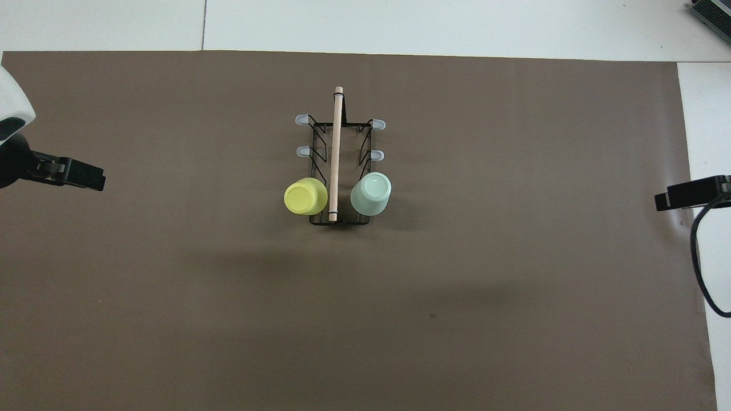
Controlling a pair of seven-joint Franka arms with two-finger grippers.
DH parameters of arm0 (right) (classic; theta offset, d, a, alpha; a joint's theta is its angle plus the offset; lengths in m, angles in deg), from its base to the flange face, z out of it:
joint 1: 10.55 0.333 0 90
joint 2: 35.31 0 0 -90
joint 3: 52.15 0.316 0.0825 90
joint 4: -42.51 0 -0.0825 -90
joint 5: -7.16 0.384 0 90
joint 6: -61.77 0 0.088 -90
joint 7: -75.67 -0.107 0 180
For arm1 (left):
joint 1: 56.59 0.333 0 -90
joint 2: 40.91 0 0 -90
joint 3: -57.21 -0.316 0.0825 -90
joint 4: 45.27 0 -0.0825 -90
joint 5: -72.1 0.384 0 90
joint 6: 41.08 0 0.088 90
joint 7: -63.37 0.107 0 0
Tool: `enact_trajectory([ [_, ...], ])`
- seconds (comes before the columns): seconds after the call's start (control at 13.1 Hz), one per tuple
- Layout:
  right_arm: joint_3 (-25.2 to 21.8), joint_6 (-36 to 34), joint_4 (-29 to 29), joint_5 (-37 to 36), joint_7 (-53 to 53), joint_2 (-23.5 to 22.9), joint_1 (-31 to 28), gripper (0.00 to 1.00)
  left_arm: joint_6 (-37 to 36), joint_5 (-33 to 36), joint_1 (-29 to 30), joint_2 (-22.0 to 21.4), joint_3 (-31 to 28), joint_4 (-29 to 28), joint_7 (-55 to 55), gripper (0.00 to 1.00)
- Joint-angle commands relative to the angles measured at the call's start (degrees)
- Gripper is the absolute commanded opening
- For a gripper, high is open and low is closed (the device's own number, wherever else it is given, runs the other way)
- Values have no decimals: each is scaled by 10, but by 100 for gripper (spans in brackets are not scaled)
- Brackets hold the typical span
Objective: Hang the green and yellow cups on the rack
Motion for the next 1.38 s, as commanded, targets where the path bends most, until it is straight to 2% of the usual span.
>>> enact_trajectory([
  [0.0, 3, 5, 6, -16, -6, -11, 0, 100, -6, -7, -4, -6, -6, -4, 3, 100],
  [0.92, 2, 5, 7, -16, -6, -15, 2, 100, -6, -7, -4, -6, -6, -4, 3, 100],
  [1.15, 3, -3, 38, -16, -3, -26, 1, 100, -6, -7, -4, -6, -6, -4, 3, 100],
  [1.3, 2, 6, 37, -16, -4, -27, 3, 100, -6, -7, -4, -6, -6, -4, 3, 100],
])
